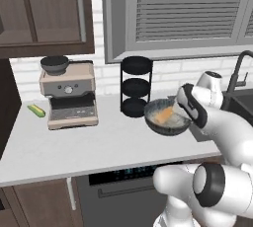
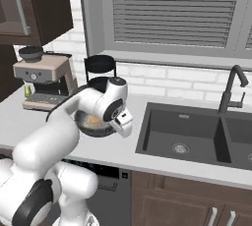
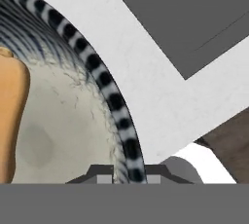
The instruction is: Pick the squash from the sink and place it in the bowl. Then pick the bowl and place it in the microwave. Then close the microwave door and press the start button.
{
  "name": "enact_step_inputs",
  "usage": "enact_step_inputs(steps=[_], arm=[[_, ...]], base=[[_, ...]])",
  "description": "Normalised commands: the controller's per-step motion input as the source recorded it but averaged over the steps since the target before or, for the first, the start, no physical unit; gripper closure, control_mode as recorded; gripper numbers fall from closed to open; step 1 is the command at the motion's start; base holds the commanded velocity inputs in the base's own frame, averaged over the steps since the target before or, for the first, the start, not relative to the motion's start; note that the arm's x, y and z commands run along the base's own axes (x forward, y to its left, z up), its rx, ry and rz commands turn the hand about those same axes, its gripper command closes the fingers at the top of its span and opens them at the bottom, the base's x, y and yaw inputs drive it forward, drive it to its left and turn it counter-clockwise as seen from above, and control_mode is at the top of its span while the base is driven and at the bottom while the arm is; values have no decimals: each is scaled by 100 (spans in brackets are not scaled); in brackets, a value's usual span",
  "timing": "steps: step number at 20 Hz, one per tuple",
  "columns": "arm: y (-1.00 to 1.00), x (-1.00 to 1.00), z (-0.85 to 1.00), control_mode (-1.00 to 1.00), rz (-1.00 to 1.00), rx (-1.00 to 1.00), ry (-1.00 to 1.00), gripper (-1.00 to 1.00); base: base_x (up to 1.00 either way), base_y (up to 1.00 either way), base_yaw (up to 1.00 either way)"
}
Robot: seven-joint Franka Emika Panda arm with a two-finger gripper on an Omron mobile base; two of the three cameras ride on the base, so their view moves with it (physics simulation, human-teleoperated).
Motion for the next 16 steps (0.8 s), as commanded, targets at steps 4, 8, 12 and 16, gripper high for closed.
enact_step_inputs(steps=[4,8,12,16], arm=[[0,-18,16,-100,-50,0,0,100],[0,-8,14,-100,-52,0,0,100],[0,-3,21,-100,-52,0,0,100],[0,-31,39,-100,-35,5,-5,100]], base=[[0,0,0],[0,0,0],[0,0,0],[0,0,0]])
